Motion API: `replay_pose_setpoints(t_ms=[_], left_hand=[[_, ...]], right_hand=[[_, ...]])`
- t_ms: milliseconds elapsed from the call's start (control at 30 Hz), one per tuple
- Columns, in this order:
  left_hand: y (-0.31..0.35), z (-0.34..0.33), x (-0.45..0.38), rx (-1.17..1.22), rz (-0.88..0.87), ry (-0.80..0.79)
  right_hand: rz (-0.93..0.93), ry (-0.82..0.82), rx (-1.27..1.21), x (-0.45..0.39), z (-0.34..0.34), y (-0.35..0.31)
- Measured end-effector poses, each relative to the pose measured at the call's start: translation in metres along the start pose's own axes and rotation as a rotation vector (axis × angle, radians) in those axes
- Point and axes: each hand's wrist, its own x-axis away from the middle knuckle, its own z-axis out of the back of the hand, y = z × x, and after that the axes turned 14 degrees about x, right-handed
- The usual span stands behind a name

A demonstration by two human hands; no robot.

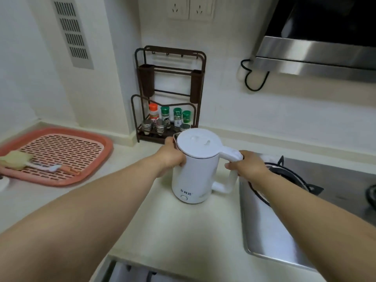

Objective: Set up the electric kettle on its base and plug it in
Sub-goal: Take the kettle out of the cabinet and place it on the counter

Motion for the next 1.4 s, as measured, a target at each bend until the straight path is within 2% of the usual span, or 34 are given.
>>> replay_pose_setpoints(t_ms=[367, 567, 767, 833, 1033, 1133, 1233, 1400], left_hand=[[0.011, -0.032, -0.082, 0.021, -0.03, 0.005], [0.009, -0.036, -0.092, 0.056, -0.004, 0.024], [0.009, -0.041, -0.095, 0.032, -0.018, -0.084], [0.006, -0.045, -0.096, 0.028, -0.027, -0.119], [0.0, -0.049, -0.094, 0.006, -0.054, -0.12], [-0.001, -0.051, -0.075, -0.004, -0.056, -0.06], [-0.002, -0.052, -0.047, -0.063, -0.03, -0.052], [-0.019, -0.055, 0.02, -0.131, -0.029, -0.052]], right_hand=[[-0.033, 0.103, 0.002, -0.075, 0.006, 0.007], [-0.032, 0.126, 0.136, -0.086, 0.006, -0.002], [-0.163, 0.275, 0.138, -0.101, 0.007, -0.005], [-0.19, 0.278, 0.148, -0.105, 0.008, -0.001], [-0.18, 0.192, 0.176, -0.093, 0.008, 0.006], [-0.215, 0.096, 0.227, -0.073, 0.005, 0.007], [-0.145, -0.013, 0.283, -0.046, 0.001, 0.007], [-0.028, -0.214, 0.115, 0.017, -0.013, 0.011]])
